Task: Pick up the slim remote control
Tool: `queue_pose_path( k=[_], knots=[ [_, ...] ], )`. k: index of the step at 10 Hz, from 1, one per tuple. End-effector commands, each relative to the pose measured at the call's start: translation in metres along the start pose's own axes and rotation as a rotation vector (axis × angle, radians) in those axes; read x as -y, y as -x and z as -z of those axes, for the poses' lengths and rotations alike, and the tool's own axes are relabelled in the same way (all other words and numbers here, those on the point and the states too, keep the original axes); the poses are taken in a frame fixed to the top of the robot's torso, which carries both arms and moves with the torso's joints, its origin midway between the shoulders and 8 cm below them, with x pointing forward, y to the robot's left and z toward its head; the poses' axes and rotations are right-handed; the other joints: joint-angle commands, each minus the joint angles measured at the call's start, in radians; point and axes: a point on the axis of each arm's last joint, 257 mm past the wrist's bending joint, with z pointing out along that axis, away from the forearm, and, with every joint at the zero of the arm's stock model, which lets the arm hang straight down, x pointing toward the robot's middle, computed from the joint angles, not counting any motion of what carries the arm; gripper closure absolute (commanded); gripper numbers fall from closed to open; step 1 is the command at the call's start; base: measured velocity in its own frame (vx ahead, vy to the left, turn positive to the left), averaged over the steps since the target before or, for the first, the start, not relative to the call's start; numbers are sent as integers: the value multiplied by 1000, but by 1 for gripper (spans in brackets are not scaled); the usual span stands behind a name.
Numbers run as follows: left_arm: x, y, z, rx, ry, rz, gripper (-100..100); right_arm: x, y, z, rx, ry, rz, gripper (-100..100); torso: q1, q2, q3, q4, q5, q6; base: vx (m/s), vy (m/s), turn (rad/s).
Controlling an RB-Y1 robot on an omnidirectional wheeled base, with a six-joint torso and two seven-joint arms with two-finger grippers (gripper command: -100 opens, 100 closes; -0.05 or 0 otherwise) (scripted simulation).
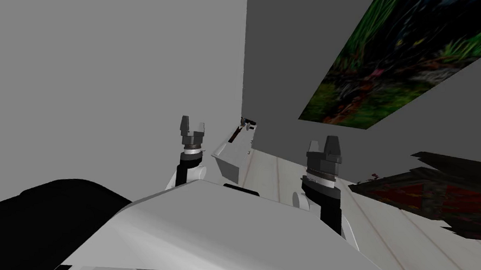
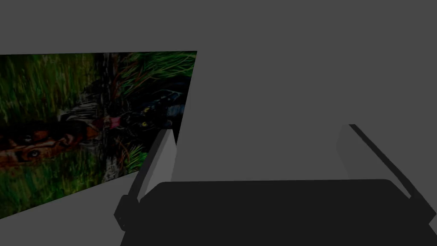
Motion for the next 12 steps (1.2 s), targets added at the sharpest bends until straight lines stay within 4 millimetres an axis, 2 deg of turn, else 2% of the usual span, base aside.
queue_pose_path(
  k=[1,4,7,8,10,11,12],
  knots=[
    [-12,1,-1,-16,28,13,-100,0,0,0,0,0,0,0,0,0,0,0,0,0,-6,-54,-37],
    [-41,6,-2,-33,101,43,-100,0,0,0,0,0,0,0,-7,-1,0,0,-1,0,1,-107,-31],
    [-84,18,-1,-40,208,82,-100,0,0,0,0,0,0,0,-9,-1,-1,0,-2,0,5,-151,-44],
    [-87,18,-1,-41,219,81,-100,0,0,0,0,0,0,0,-11,0,0,0,-2,0,3,-124,-7],
    [-122,31,2,-37,308,106,-100,0,0,0,0,0,0,0,-8,-1,0,0,-2,0,15,-128,-47],
    [-125,31,3,-38,321,106,-100,0,0,0,0,0,0,0,-9,-1,-1,0,-2,0,17,-104,-10],
    [-145,39,6,-32,373,117,-100,0,0,0,0,0,0,0,-7,-1,-1,0,-2,0,33,-101,-29]
  ],
)
